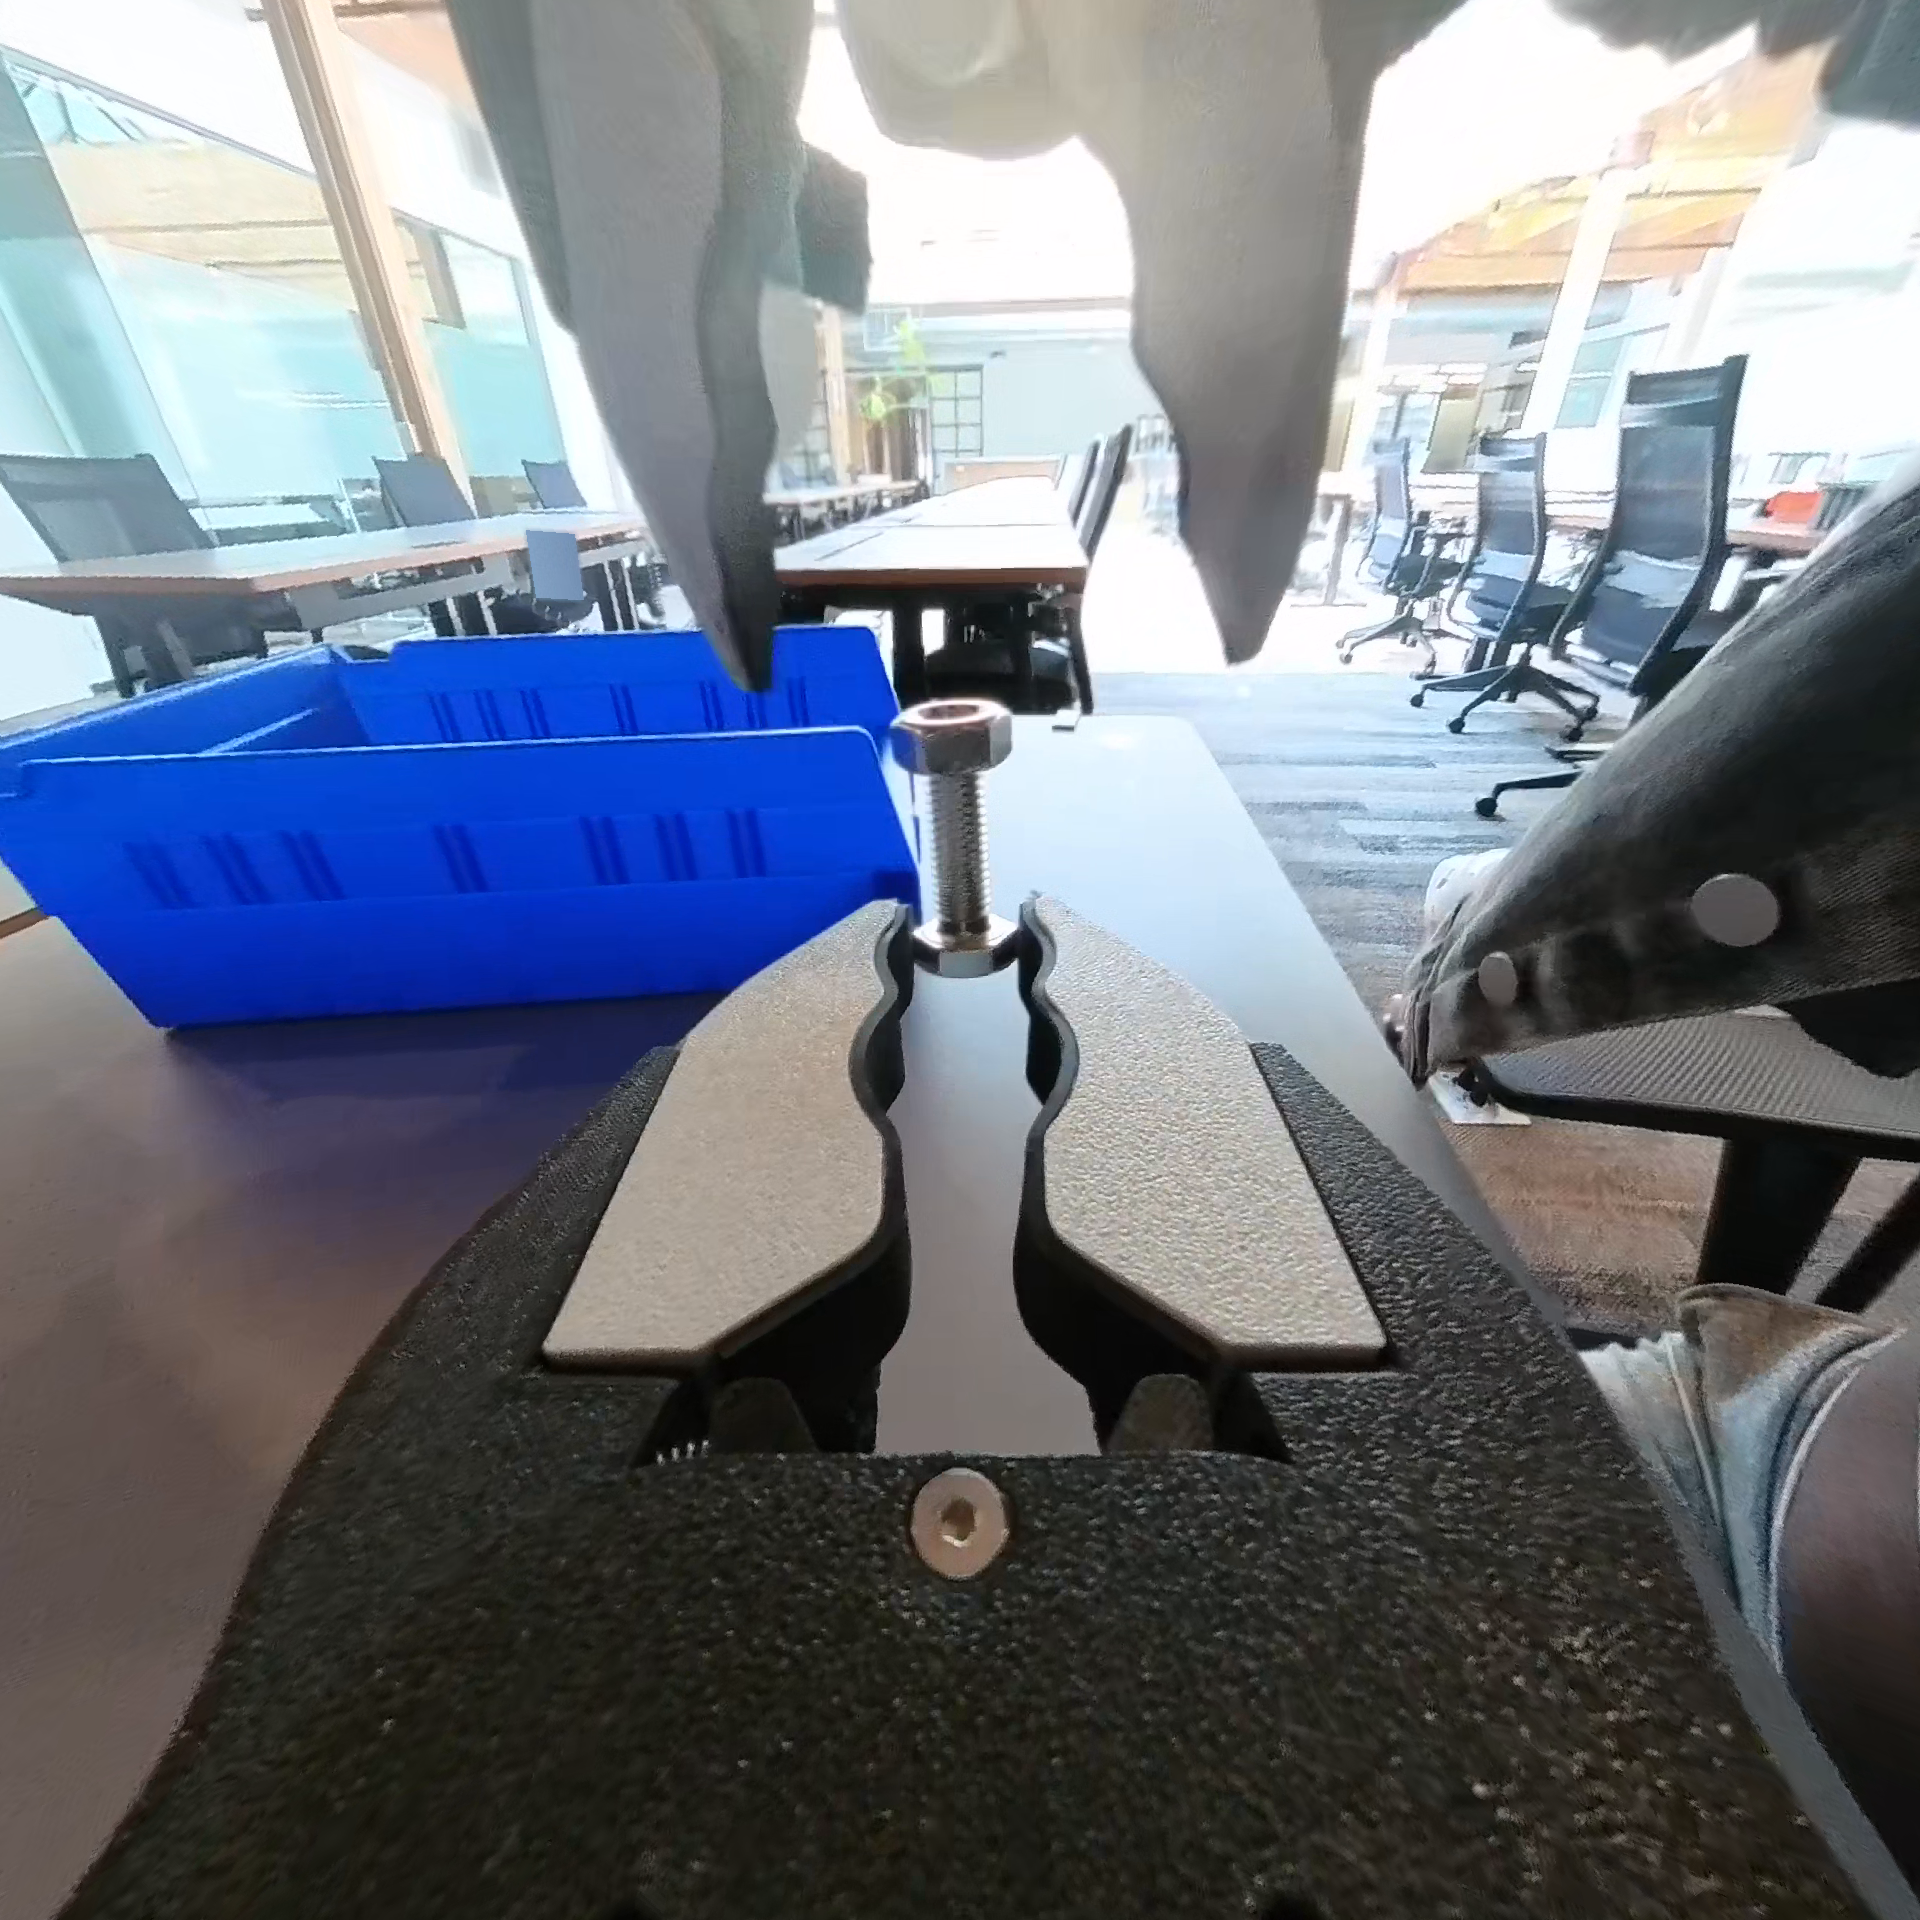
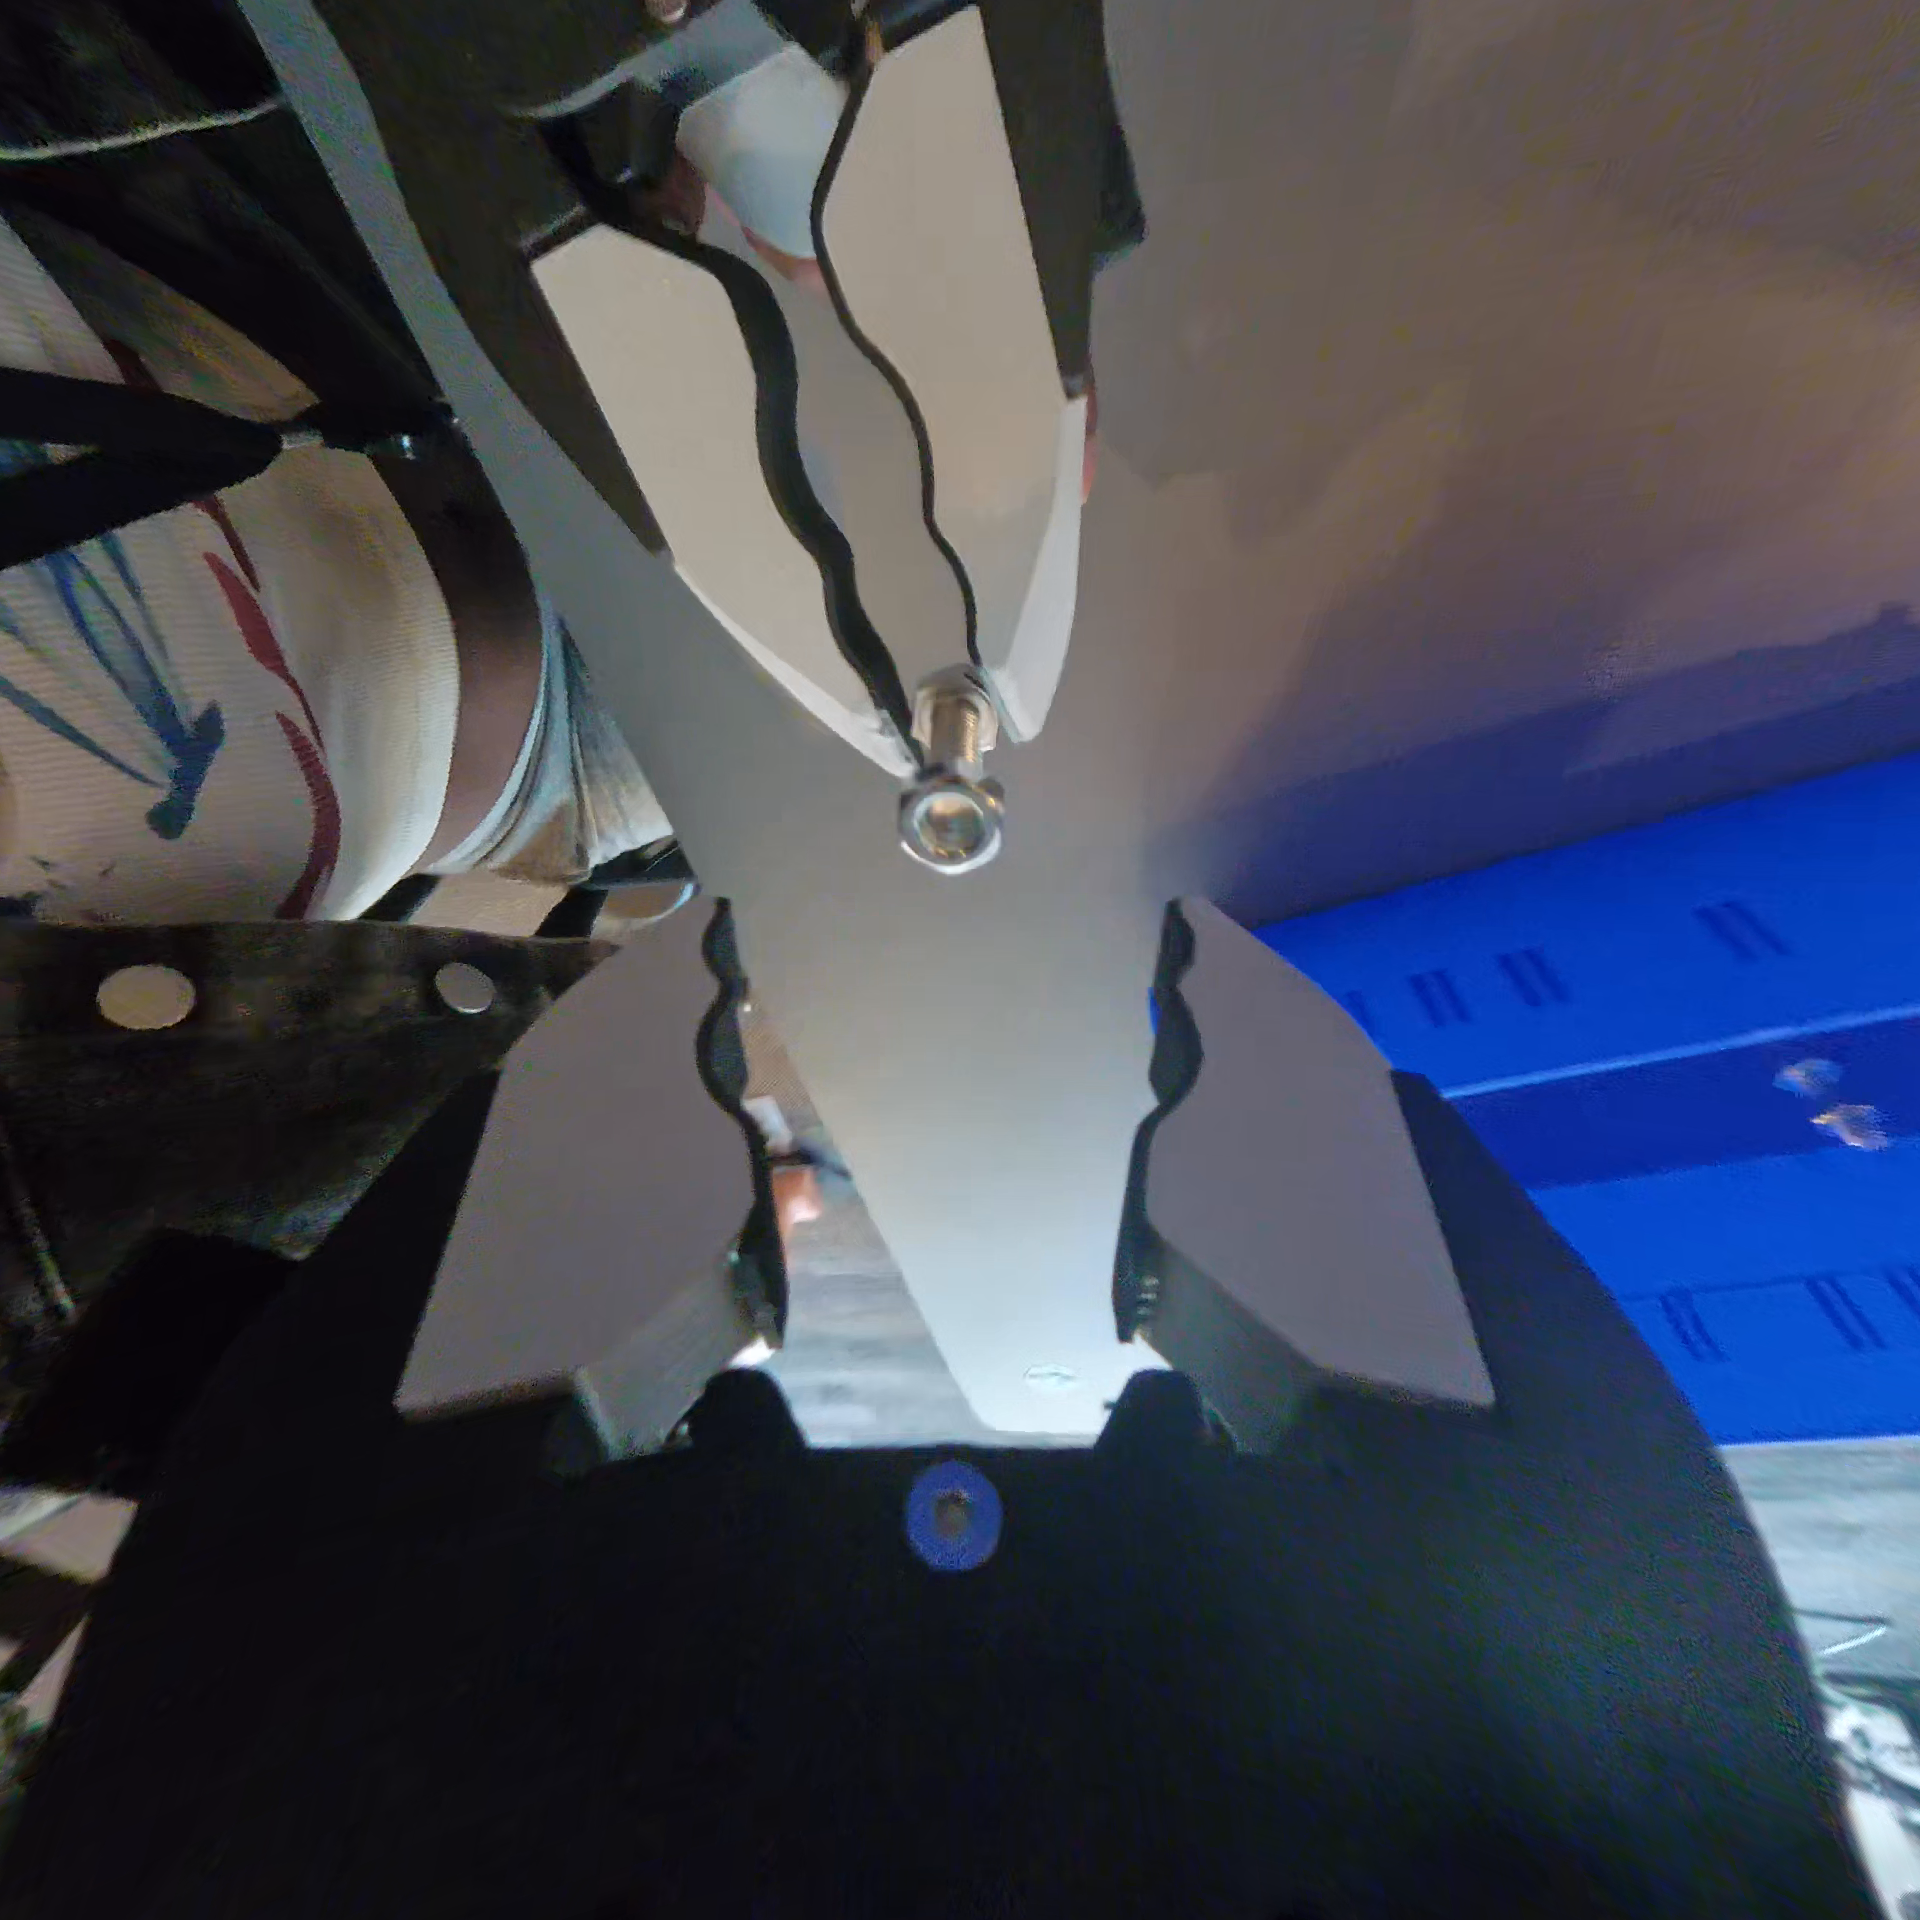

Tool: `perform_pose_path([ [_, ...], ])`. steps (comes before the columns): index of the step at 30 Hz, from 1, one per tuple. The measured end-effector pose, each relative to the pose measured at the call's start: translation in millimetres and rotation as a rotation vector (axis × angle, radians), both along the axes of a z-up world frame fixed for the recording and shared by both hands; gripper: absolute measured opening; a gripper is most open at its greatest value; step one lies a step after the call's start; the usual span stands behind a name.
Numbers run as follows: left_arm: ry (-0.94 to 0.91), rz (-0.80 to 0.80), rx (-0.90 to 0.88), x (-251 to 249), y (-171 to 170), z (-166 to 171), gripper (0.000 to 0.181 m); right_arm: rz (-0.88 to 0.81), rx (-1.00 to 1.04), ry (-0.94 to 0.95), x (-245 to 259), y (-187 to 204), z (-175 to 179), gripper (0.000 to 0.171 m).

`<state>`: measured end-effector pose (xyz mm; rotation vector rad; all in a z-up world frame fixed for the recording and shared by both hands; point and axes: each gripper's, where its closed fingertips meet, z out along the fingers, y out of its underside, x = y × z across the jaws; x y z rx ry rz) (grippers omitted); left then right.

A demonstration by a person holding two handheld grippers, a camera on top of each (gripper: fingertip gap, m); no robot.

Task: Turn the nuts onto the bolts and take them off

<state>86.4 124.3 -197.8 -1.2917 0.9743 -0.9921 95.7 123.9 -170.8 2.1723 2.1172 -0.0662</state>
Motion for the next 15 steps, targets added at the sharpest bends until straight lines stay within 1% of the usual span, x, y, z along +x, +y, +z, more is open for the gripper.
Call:
perform_pose_path([
  [1, -0.014, -0.012, -0.003, -0.5, -1.1, 2.0, 0.019, 0.022, 0.014, 0.069, -2.8, 0.2, 4.7, 0.084],
  [3, -0.038, -0.022, -0.007, -2.6, -1.7, 5.8, 0.019, 0.051, 0.059, 0.276, -10.5, 1.6, 12.9, 0.091],
  [5, -0.055, -0.028, -0.008, -4.4, -1.4, 8.1, 0.019, 0.048, 0.101, 0.597, -24.4, 2.4, 21.3, 0.107],
  [7, -0.061, -0.025, -0.018, -6.2, 1.3, 7.2, 0.019, 0.028, 0.105, 0.941, -34.3, -1.1, 29.0, 0.115],
  [9, -0.076, -0.024, -0.038, -8.5, 4.4, 6.5, 0.019, 0.039, 0.142, 1.208, -37.6, -0.4, 28.6, 0.121],
  [12, -0.083, -0.031, -0.044, -12.8, 5.0, 7.1, 0.019, 0.055, 0.205, 1.407, -41.9, 9.7, 16.3, 0.127],
  [14, -0.081, -0.035, -0.043, -15.5, 5.2, 7.0, 0.019, 0.074, 0.129, 1.519, -46.0, 6.8, 17.3, 0.117],
  [15, -0.094, -0.039, -0.050, -16.8, 5.4, 8.2, 0.019, 0.066, 0.078, 1.529, -46.3, 5.1, 17.1, 0.111],
])
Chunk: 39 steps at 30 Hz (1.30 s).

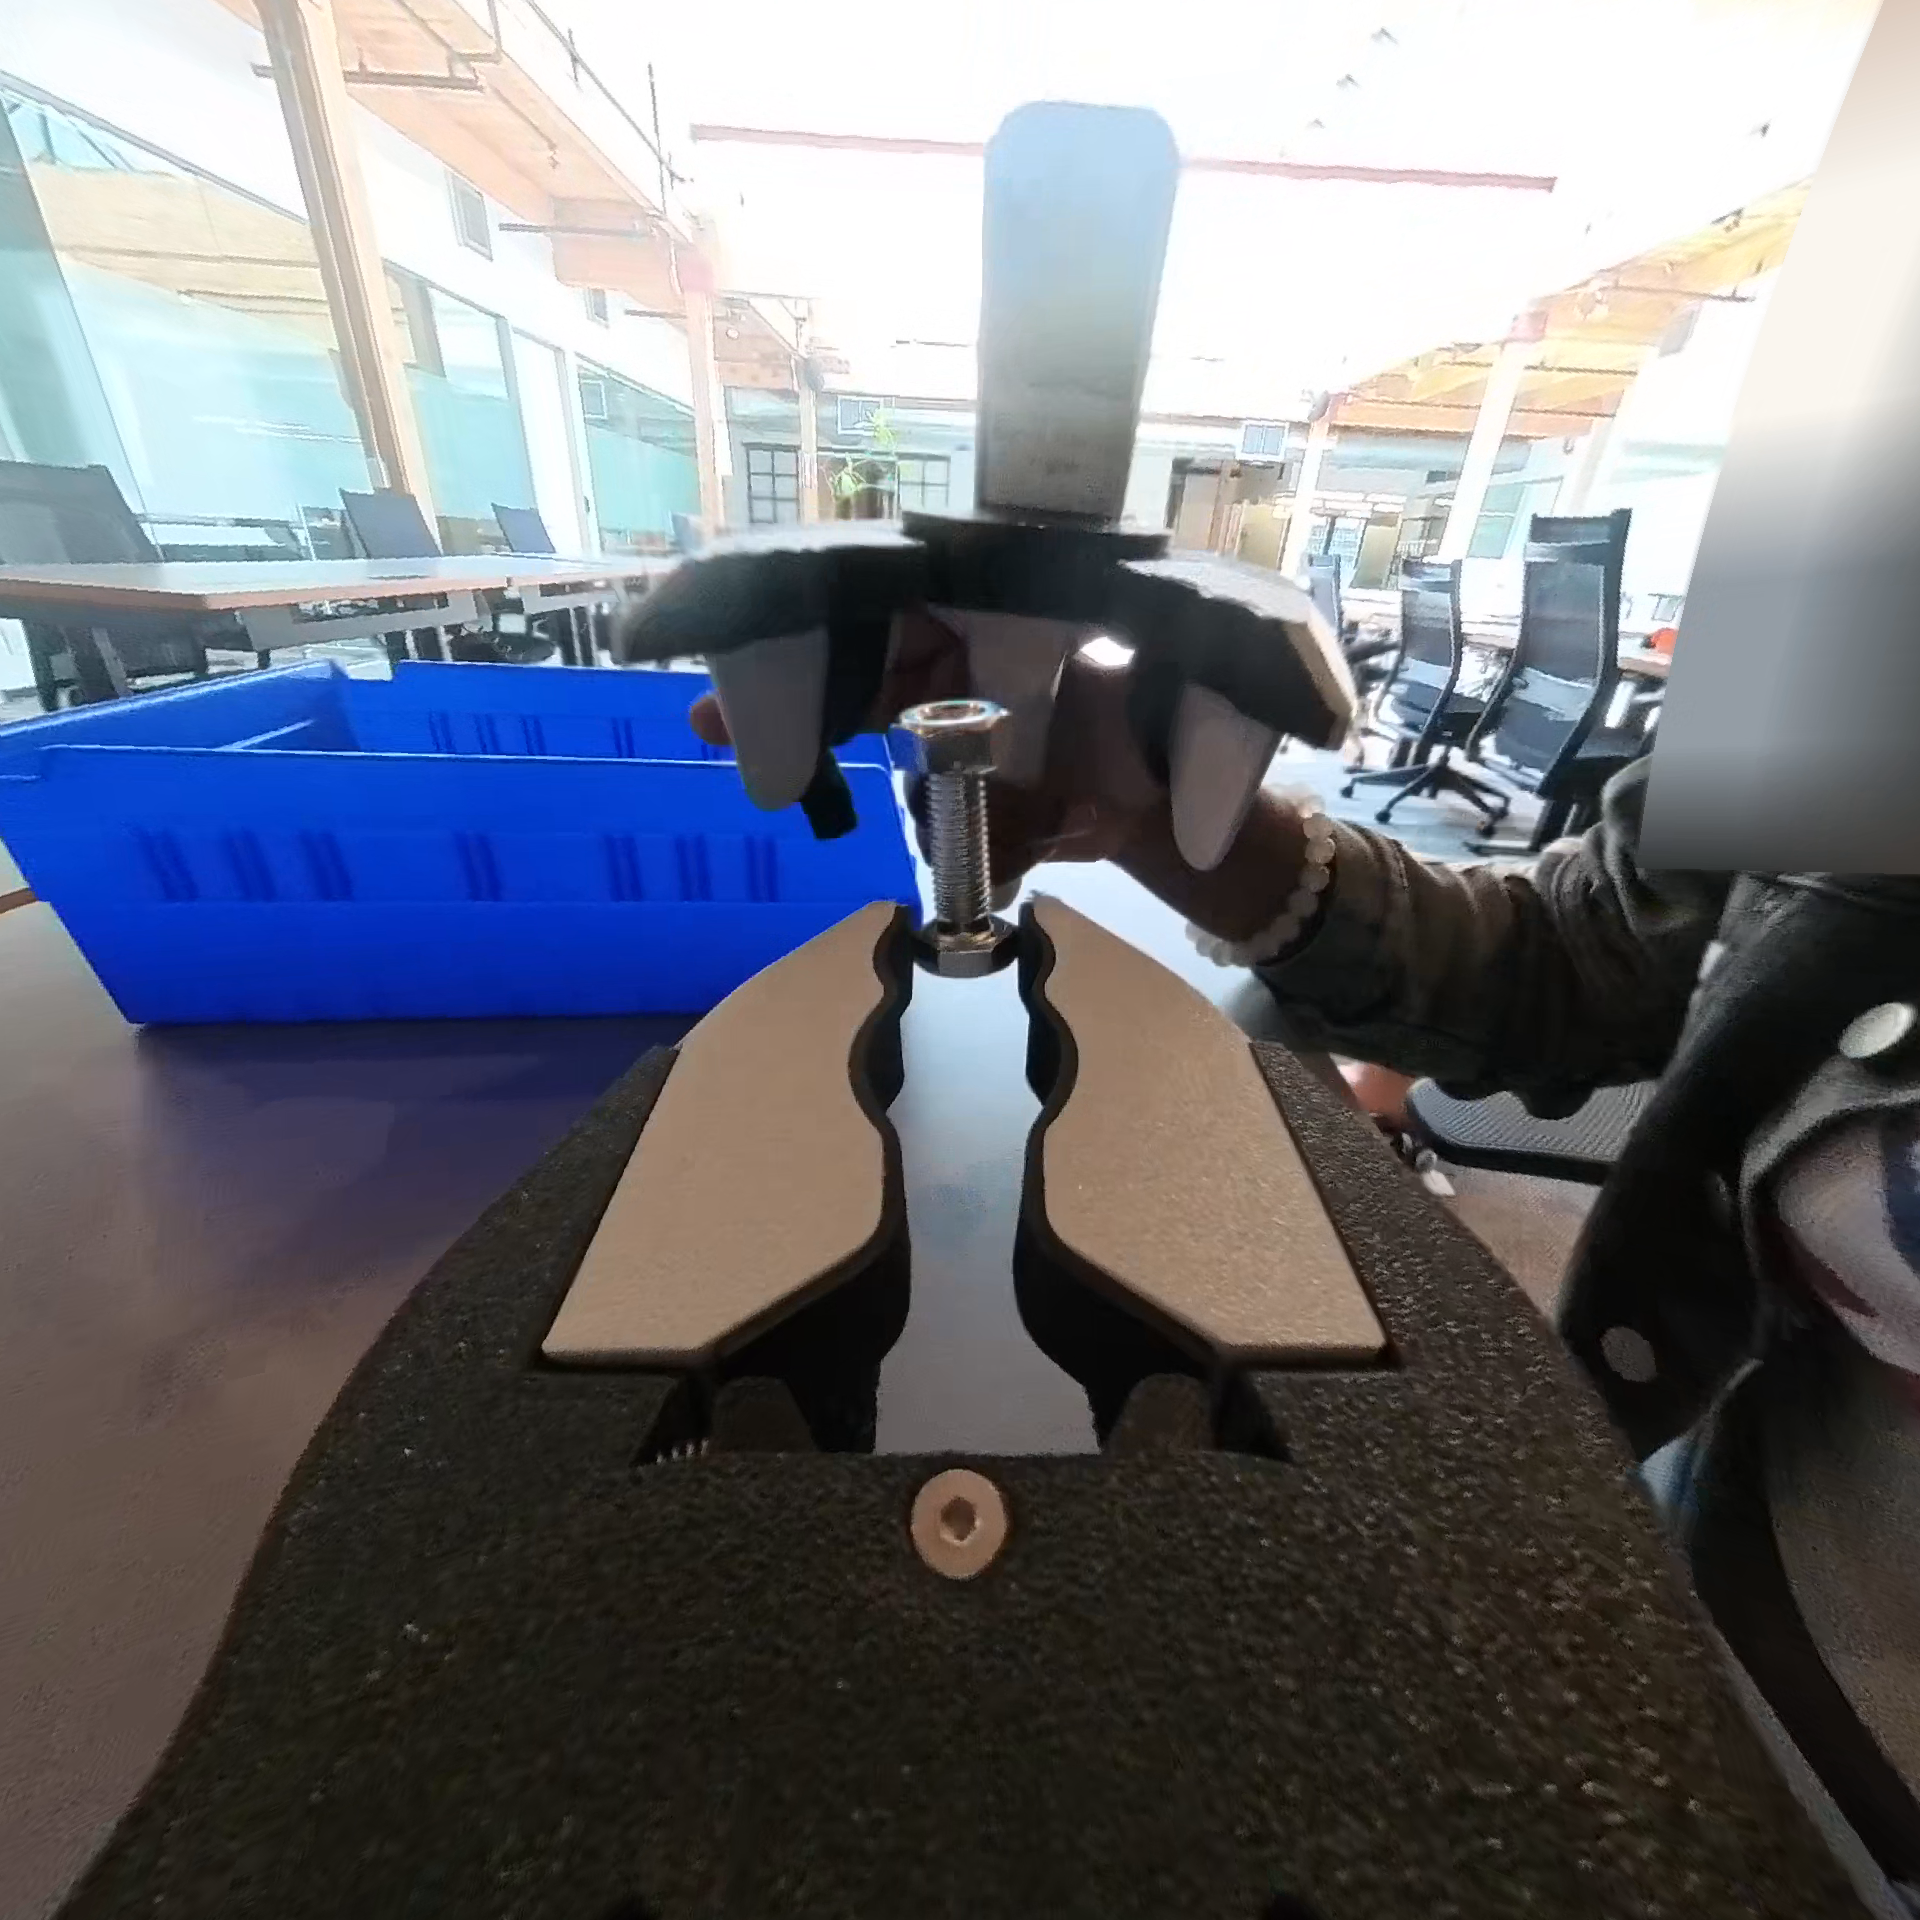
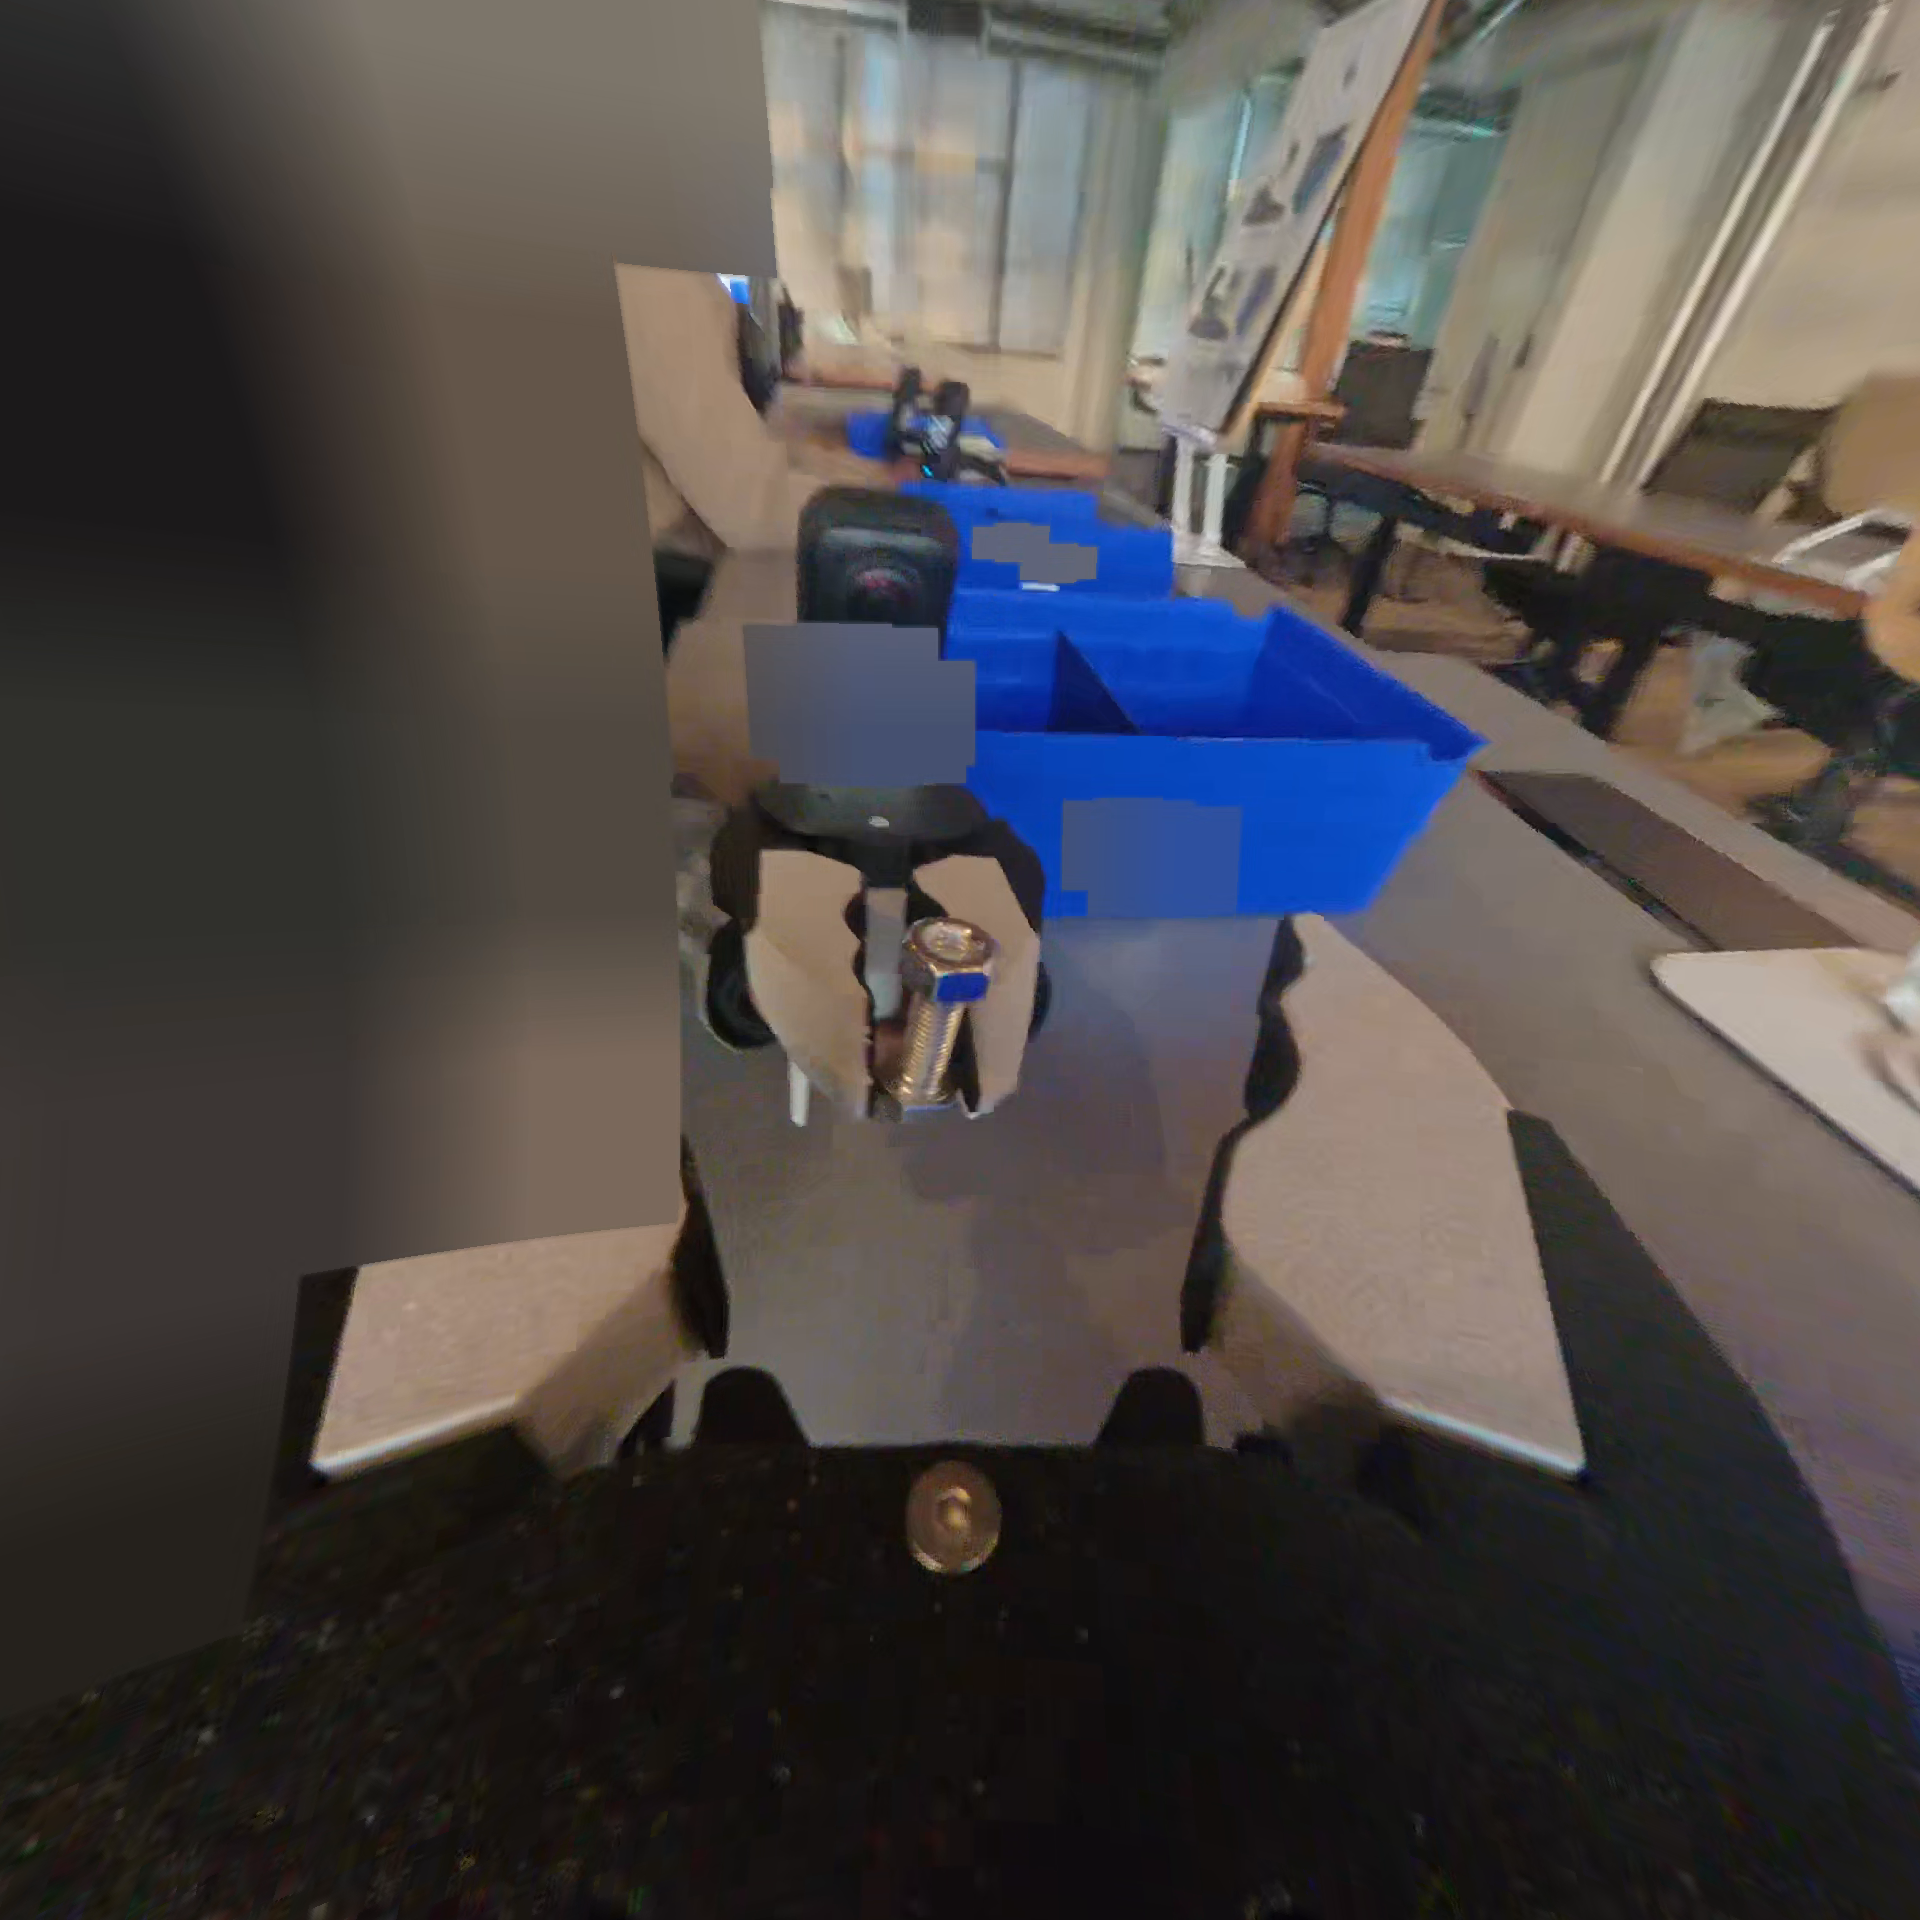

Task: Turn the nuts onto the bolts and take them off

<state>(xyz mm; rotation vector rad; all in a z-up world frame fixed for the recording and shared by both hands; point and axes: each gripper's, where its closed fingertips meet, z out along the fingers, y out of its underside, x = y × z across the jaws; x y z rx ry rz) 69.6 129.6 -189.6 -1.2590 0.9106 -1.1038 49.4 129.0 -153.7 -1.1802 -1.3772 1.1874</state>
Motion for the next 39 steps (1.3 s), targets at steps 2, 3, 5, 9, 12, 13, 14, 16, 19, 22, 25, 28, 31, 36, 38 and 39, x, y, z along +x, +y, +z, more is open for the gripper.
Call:
perform_pose_path([
  [2, -0.006, 0.004, -0.004, -2.4, 2.1, 0.6, 0.019, 0.031, -0.008, -0.061, 5.3, -2.9, -5.8, 0.108],
  [3, -0.003, 0.006, -0.001, -3.1, 3.0, 0.4, 0.019, 0.024, 0.003, -0.051, 8.5, -1.6, -6.5, 0.104],
  [5, -0.008, 0.003, -0.008, -3.8, 4.0, 0.7, 0.019, 0.062, -0.059, -0.002, 11.7, -5.3, -7.3, 0.095],
  [9, -0.007, 0.001, -0.004, -3.7, 4.0, 0.5, 0.019, 0.127, -0.125, 0.079, 15.0, -11.1, -2.4, 0.085],
  [12, 0.002, 0.000, 0.006, -2.7, 2.7, 0.0, 0.019, 0.158, -0.143, 0.093, 12.6, -16.1, 0.0, 0.077],
  [13, 0.000, 0.000, 0.004, -3.1, 3.0, 0.1, 0.019, 0.155, -0.136, 0.070, 10.7, -16.2, -4.1, 0.079],
  [14, -0.005, 0.001, -0.001, -3.7, 3.7, 0.5, 0.019, 0.152, -0.127, 0.052, 9.1, -16.6, -7.4, 0.080],
  [16, -0.015, 0.001, -0.008, -4.7, 4.4, 1.3, 0.019, 0.169, -0.120, 0.047, 7.5, -19.9, -8.9, 0.079],
  [19, -0.022, 0.000, -0.012, -5.6, 4.7, 2.0, 0.019, 0.170, -0.120, 0.063, 7.9, -20.1, -6.3, 0.077],
  [22, -0.026, -0.003, -0.013, -5.9, 4.6, 2.3, 0.019, 0.167, -0.117, 0.090, 9.4, -19.2, -2.2, 0.077],
  [25, -0.033, -0.004, -0.019, -6.6, 5.1, 2.8, 0.019, 0.181, -0.105, 0.122, 11.6, -21.7, 2.9, 0.075],
  [28, -0.032, -0.005, -0.019, -6.5, 5.0, 2.7, 0.019, 0.183, -0.100, 0.110, 10.6, -22.1, 0.7, 0.075],
  [31, -0.032, -0.002, -0.018, -6.7, 5.1, 2.7, 0.019, 0.190, -0.101, 0.110, 10.2, -23.1, 0.6, 0.074],
  [36, -0.037, 0.001, -0.022, -7.2, 5.9, 3.0, 0.019, 0.186, -0.100, 0.107, 12.2, -21.7, -0.1, 0.071],
  [38, -0.048, 0.002, -0.030, -8.4, 6.9, 3.8, 0.019, 0.201, -0.092, 0.107, 14.1, -23.9, 0.0, 0.062],
  [39, -0.051, 0.003, -0.031, -8.8, 7.1, 4.1, 0.019, 0.197, -0.084, 0.107, 14.5, -23.6, -0.1, 0.058],
])
